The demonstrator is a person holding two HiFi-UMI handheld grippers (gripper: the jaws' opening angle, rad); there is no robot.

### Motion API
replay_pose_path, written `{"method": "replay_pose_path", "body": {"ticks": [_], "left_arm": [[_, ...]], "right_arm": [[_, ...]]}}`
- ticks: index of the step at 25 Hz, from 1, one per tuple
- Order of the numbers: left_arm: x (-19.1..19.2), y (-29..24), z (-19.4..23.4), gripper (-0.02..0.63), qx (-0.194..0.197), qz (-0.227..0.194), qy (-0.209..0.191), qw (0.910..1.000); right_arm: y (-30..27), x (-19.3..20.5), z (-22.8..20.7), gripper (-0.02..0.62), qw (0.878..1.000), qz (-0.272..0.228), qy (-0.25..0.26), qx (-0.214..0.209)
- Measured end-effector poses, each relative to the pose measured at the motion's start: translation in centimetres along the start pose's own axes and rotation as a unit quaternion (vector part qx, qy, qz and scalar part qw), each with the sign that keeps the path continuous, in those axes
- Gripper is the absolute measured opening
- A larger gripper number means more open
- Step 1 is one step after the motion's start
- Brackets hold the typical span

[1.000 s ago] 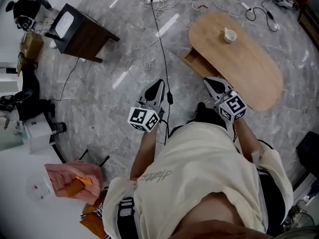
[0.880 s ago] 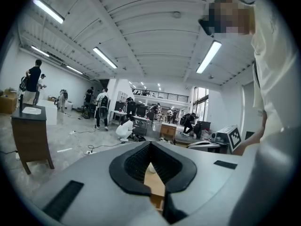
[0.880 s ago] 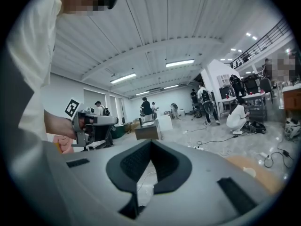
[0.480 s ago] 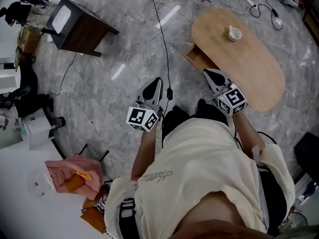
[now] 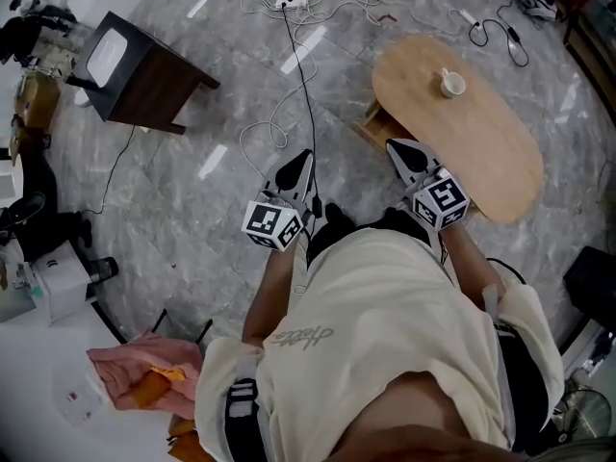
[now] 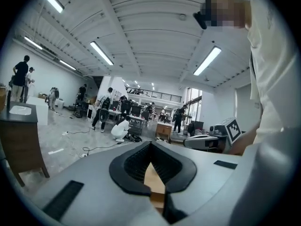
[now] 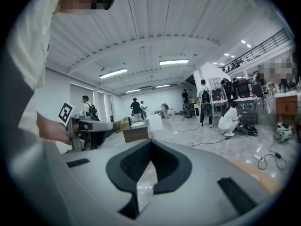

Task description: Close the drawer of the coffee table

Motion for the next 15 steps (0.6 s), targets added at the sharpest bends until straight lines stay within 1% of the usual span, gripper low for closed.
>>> {"method": "replay_pose_path", "body": {"ticks": [4, 8, 12, 15], "left_arm": [[0.1, 0.7, 4.5, 0.005, 0.016, -0.003, -0.016, 0.9997], [1.0, 1.5, 8.1, 0.005, 0.038, 0.001, -0.005, 0.9992], [1.8, 1.8, 10.5, 0.005, 0.066, 0.002, -0.003, 0.9978], [2.9, 1.9, 11.9, 0.005, 0.079, 0.007, 0.003, 0.9969]], "right_arm": [[-4.0, -0.9, 3.3, -0.005, 1.0, -0.01, 0.019, 0.007], [-6.8, -1.0, 5.7, -0.005, 0.999, -0.012, 0.036, 0.028], [-8.2, -0.4, 7.0, -0.005, 0.998, -0.015, 0.03, 0.059], [-8.8, 0.7, 8.0, -0.005, 0.997, -0.009, 0.025, 0.079]]}}
Point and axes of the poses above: the fingertips, and each gripper's own axes: y backward along the fingers, z to its left, x out of its underside, the point moved 5 cm from there along y, backward along the fingers, and after that the axes turned 12 degrees about -y, right-handed, at the moved point
